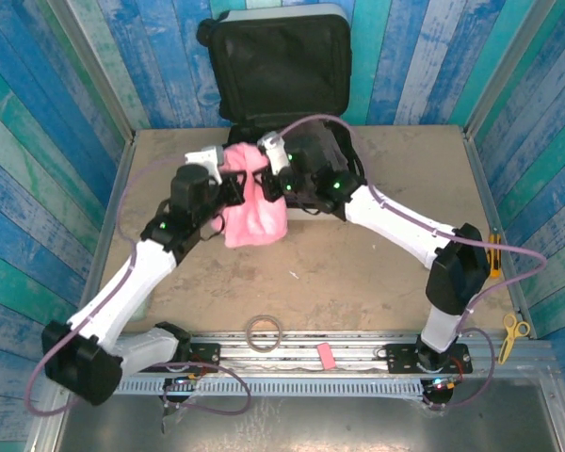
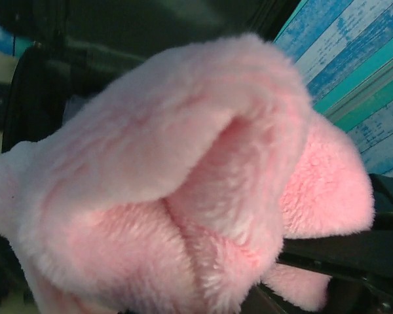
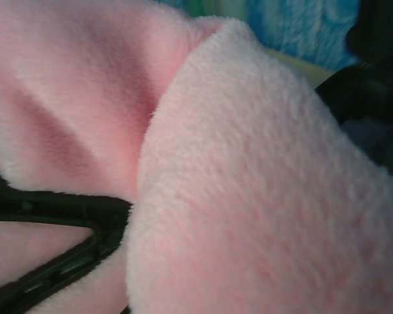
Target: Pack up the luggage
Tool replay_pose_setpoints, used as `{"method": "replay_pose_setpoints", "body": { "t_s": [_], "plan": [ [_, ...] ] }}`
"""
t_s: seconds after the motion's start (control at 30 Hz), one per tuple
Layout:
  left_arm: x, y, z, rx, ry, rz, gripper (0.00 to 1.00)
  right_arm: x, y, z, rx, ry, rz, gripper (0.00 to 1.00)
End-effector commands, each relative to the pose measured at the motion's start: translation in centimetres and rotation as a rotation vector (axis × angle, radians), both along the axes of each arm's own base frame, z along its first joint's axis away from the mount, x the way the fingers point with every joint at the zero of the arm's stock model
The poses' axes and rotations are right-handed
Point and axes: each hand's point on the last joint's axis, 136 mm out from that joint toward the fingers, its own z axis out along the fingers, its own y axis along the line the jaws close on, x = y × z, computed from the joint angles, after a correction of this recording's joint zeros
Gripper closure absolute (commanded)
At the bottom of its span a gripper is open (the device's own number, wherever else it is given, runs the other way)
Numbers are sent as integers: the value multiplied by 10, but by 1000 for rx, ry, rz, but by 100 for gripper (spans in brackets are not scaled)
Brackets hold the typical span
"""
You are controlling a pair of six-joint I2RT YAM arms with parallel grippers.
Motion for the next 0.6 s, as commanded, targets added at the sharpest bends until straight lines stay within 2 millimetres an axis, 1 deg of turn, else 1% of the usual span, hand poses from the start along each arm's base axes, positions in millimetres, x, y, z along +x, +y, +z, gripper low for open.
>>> {"method": "replay_pose_setpoints", "body": {
  "t_s": [0.0,0.07,0.17,0.23,0.33,0.37,0.43,0.57],
  "plan": [
    [31,-19,-10,121,13,-48,91,18,3,3,-32,-19,24,100],
    [52,-27,-12,155,26,-54,92,37,2,7,-1,-3,32,100],
    [72,-33,-15,142,23,-56,91,62,-1,3,20,37,46,100],
    [83,-34,-20,99,25,-61,92,81,-6,-2,29,46,39,100],
    [101,-29,-32,58,42,-50,92,107,-10,-14,49,71,45,100],
    [107,-29,-36,51,45,-48,92,118,-17,-17,58,77,40,100],
    [121,-30,-45,49,49,-56,93,132,-18,-20,74,84,44,100],
    [145,-37,-57,53,47,-76,94,153,-20,-24,88,80,33,100]
  ]
}}
